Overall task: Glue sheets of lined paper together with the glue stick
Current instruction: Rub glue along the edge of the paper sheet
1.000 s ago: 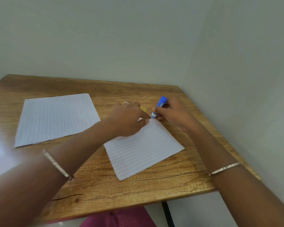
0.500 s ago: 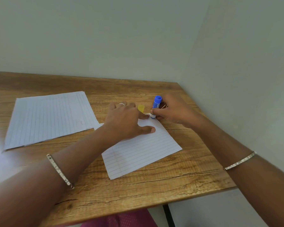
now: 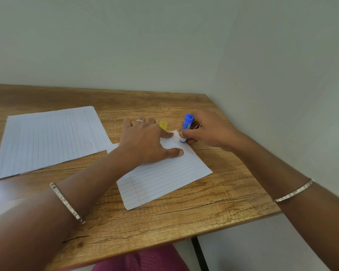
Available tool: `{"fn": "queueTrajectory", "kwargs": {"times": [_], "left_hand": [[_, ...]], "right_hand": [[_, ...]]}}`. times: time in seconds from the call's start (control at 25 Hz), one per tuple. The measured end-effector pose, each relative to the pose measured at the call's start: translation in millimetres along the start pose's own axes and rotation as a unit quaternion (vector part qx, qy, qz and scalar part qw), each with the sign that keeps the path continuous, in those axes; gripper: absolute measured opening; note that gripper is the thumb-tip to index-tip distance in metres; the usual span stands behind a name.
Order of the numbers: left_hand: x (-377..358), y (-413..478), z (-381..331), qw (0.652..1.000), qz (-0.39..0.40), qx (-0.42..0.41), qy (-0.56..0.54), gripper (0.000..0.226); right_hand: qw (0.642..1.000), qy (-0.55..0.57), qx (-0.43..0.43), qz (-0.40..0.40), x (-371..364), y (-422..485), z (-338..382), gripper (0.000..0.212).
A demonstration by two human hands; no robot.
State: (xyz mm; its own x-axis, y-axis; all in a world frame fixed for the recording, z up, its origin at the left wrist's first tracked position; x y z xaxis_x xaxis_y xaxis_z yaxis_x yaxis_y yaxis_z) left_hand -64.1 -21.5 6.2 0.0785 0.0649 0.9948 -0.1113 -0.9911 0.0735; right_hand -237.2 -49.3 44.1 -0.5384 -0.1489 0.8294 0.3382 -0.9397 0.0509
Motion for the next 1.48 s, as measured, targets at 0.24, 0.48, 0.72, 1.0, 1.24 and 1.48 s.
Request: {"fn": "queueTrajectory", "kwargs": {"times": [0.24, 0.48, 0.72, 1.0, 1.24, 1.48], "left_hand": [[-1.4, 1.6, 0.7, 1.000, 0.003, -0.002, -0.003, 0.087], [-2.0, 1.3, -0.1, 1.000, 0.005, -0.001, -0.002, 0.088], [-2.0, 1.7, 0.3, 1.000, 0.005, -0.001, -0.004, 0.088], [-4.3, 1.4, 1.5, 1.000, -0.009, 0.001, -0.006, 0.087], [-2.8, 0.9, 0.8, 1.000, 0.000, 0.007, -0.003, 0.087], [-3.2, 0.9, 1.7, 1.000, -0.001, 0.006, -0.002, 0.087]], "right_hand": [[0.998, 0.068, -0.013, -0.012, 2.0, -5.6, 0.4, 0.012], [1.000, 0.015, -0.006, -0.016, -1.8, -7.0, -0.3, 0.018], [0.997, 0.063, -0.033, -0.006, 4.6, -15.8, -6.9, 0.017], [0.999, 0.043, -0.005, -0.024, -0.6, -17.1, -5.7, 0.017], [0.999, 0.033, -0.020, -0.009, 3.3, -33.3, -8.8, 0.015], [0.996, 0.072, -0.046, -0.012, 8.5, -44.1, -14.2, 0.017]]}}
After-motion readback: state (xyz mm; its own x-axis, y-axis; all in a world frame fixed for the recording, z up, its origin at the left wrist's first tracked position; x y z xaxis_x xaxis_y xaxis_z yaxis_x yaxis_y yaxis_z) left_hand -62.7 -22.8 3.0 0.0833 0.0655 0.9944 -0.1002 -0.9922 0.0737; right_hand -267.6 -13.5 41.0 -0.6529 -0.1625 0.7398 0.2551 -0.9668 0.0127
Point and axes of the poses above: each hand's wrist, its own y-axis towards the middle knuckle, its own x-axis out of the back of the hand, z = x × y, the point moved 2 cm from there along y, towards the middle knuckle, and after that the axes turned 5 degrees about x, right-handed, at the moved point
